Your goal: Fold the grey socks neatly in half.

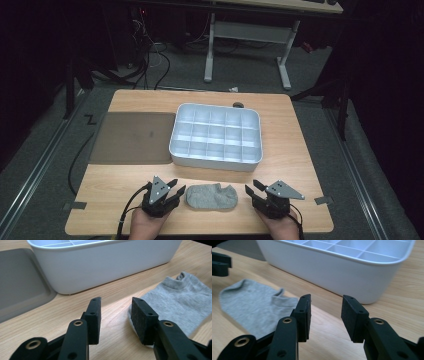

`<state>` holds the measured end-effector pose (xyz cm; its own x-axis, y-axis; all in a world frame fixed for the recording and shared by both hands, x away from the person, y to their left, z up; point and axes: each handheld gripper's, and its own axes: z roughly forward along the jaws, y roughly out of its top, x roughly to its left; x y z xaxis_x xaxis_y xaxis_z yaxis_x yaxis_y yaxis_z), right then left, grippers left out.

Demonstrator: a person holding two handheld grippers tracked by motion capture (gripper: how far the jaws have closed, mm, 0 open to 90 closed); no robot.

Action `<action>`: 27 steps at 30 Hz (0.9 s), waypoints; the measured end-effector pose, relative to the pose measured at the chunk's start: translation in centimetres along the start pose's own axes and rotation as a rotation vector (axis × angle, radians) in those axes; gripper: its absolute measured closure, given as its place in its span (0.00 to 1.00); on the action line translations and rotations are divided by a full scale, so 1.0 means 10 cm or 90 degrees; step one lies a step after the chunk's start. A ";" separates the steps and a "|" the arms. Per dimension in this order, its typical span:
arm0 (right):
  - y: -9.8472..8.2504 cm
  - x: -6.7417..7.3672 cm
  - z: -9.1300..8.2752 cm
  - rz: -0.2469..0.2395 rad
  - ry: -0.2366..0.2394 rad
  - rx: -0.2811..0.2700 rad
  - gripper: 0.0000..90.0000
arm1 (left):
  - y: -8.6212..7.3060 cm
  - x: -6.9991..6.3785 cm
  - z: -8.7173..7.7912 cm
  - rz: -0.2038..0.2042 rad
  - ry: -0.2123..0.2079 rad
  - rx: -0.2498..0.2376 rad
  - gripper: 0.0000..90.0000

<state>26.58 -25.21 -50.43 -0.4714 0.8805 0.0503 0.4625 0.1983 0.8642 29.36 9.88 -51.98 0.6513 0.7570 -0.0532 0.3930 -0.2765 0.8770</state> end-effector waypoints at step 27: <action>-0.05 0.51 0.43 -0.090 0.066 0.144 0.78 | -0.02 -0.30 0.28 0.039 -0.010 0.099 0.91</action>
<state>27.17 -18.93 -52.80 -0.6121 0.7908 -0.0020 0.5369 0.4174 0.7332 29.16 6.04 -53.32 0.6866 0.7269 -0.0097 0.4468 -0.4115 0.7944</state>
